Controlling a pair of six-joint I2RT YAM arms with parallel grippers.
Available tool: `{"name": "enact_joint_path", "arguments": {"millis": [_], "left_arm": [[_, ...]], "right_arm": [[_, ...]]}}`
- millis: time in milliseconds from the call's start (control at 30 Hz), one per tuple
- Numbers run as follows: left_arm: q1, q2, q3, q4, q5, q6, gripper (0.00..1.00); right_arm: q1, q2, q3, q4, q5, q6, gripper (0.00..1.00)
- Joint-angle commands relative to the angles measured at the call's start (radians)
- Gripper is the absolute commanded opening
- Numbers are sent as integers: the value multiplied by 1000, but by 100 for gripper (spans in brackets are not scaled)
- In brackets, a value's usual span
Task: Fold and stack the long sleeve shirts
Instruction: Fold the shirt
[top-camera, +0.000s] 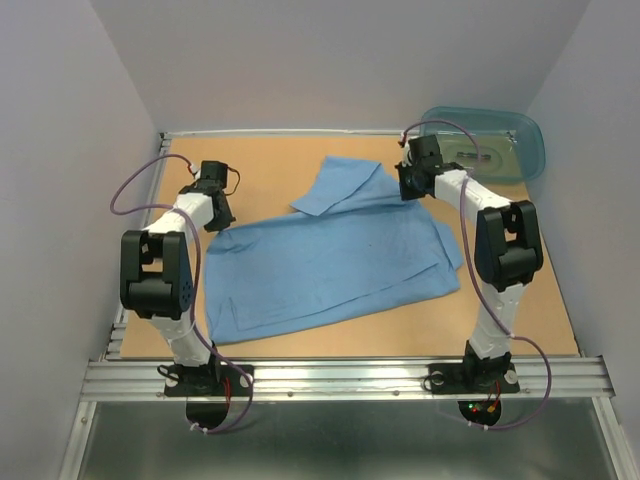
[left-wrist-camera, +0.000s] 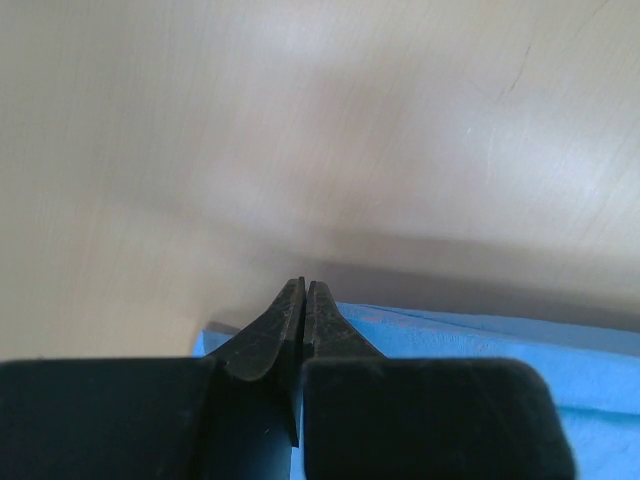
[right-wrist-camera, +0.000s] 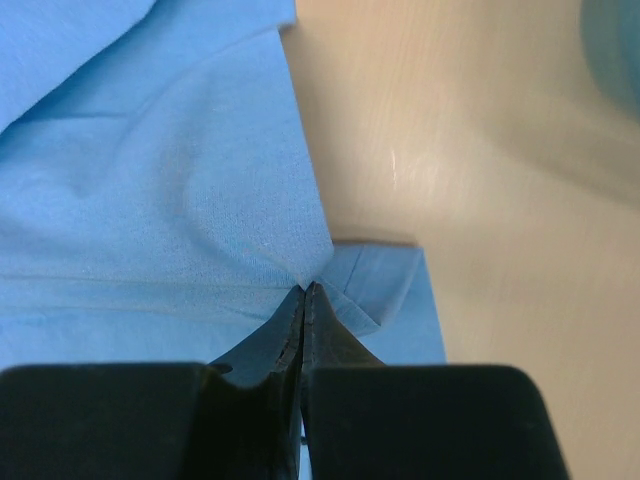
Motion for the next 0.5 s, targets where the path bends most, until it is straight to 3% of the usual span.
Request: {"name": "enact_joint_path", "arguments": {"millis": [0,467], "left_arm": [[5,-91,-49,-12,-55,-14,3],[-14,-251,-156,-40,-57,-13,3]], "right_arm": [[-4,-71,-74,48,42,77,1],[-6,-149,-114,68,148,137,1]]}}
